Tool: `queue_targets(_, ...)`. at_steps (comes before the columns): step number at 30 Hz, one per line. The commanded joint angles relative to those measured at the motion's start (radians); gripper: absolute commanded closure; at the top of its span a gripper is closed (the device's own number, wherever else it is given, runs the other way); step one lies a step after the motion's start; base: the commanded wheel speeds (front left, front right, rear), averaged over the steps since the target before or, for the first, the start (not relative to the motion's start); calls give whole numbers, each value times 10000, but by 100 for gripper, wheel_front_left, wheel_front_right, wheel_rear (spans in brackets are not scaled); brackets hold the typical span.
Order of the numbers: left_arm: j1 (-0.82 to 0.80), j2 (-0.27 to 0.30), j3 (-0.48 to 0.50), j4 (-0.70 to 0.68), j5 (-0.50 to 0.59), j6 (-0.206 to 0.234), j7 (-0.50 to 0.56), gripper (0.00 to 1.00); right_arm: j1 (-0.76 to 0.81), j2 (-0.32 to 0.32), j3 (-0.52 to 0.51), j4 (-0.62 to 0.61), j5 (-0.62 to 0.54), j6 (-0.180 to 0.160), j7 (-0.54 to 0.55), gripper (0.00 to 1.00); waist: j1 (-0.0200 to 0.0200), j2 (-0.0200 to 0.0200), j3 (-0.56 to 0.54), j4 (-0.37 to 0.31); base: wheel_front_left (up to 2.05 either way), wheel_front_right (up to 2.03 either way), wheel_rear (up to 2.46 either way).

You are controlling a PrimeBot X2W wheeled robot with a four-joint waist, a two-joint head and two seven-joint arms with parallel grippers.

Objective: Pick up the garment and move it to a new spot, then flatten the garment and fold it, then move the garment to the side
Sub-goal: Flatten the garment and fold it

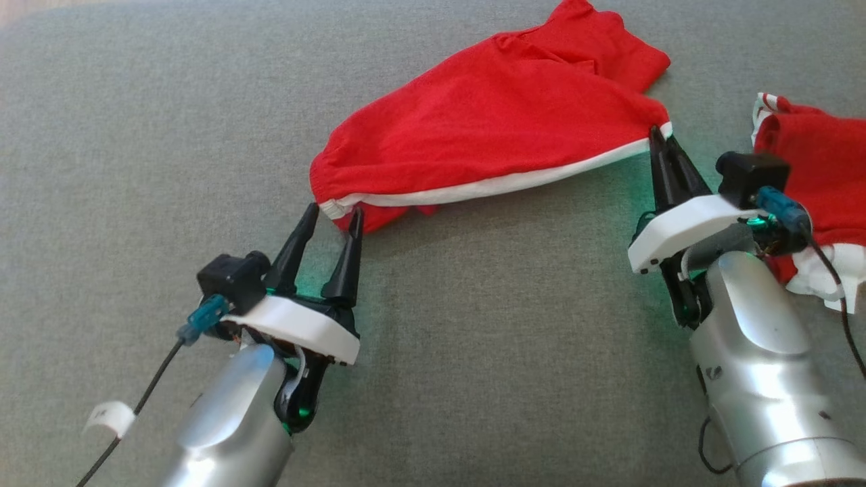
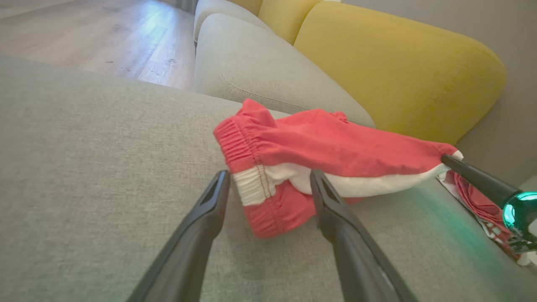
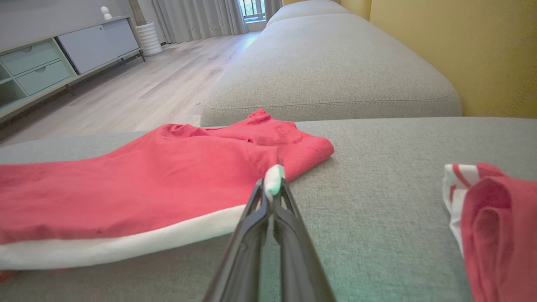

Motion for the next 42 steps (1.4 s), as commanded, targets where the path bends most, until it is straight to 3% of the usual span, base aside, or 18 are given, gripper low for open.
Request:
queue_targets(1,-444,249,86,-125,-112,16,-64,0,18,95,243,-362,43,67,25,100,0,0,-13,-26,0,0,0)
queue_targets(22,-1370,613,-1380,860,-1163,16,-56,0,184,95,484,-1168,180,67,321,100,0,0,158,-232,0,0,0)
queue_targets(37,-1632,731,-1310,753,-1288,16,-94,0,214,95,418,-1344,84,67,472,100,0,0,203,-245,0,0,0)
queue_targets(38,-1623,734,-1312,724,-1272,16,-94,12,214,95,414,-1350,77,67,479,100,0,0,203,-245,0,0,0)
queue_targets(39,-1613,738,-1316,696,-1262,16,-95,61,217,95,412,-1356,73,67,484,100,0,0,201,-245,0,0,0)
queue_targets(40,-1613,738,-1316,696,-1262,16,-95,61,217,95,412,-1356,73,67,484,100,0,0,201,-245,0,0,0)
queue_targets(41,-1607,742,-1330,660,-1250,16,-95,100,218,95,412,-1361,69,67,490,100,0,0,196,-245,0,0,0)
queue_targets(42,-1603,752,-1344,614,-1233,16,-95,100,219,95,412,-1366,66,67,495,100,0,0,193,-243,0,0,0)
